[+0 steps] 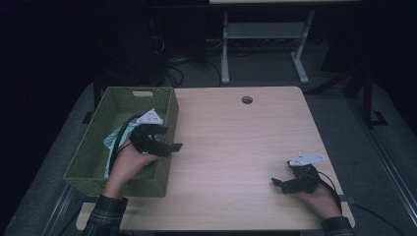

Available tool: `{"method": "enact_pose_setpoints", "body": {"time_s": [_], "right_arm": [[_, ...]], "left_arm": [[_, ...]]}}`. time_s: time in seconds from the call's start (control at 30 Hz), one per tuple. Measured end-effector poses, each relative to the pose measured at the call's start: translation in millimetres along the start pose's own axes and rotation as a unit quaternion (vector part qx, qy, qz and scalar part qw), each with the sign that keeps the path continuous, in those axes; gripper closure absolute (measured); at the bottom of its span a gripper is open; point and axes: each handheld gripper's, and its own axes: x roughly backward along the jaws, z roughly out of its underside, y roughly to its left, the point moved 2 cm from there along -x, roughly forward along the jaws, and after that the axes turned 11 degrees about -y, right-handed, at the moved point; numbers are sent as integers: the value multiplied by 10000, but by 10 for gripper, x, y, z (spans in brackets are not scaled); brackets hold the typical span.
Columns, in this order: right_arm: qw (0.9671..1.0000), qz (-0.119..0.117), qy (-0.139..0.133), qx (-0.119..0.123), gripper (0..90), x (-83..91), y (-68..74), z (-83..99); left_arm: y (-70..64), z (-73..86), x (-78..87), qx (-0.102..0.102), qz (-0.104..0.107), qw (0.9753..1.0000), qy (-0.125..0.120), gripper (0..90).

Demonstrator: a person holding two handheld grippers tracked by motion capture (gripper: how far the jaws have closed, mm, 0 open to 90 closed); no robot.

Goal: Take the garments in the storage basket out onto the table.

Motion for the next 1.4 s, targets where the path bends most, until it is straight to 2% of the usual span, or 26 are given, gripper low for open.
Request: {"method": "enact_pose_setpoints", "body": {"time_s": [0.37,0.4,0.8,0.87,1.1,1.4], "right_arm": [[10000,0,2,0,80,0,0,0],[10000,0,3,-3,80,0,0,0],[10000,0,2,-3,80,0,0,0],[10000,0,2,-4,80,0,0,0],[10000,0,3,-2,80,0,0,0],[10000,0,1,-4,80,0,0,0]], "left_arm": [[133,71,143,114,-215,9997,-35,169],[164,89,182,101,-242,9997,-32,202],[334,191,338,213,-516,9984,-35,225],[357,202,349,169,-542,9984,-15,226],[447,283,372,260,-681,9973,55,234],[578,413,381,236,-798,9964,163,253]]}}
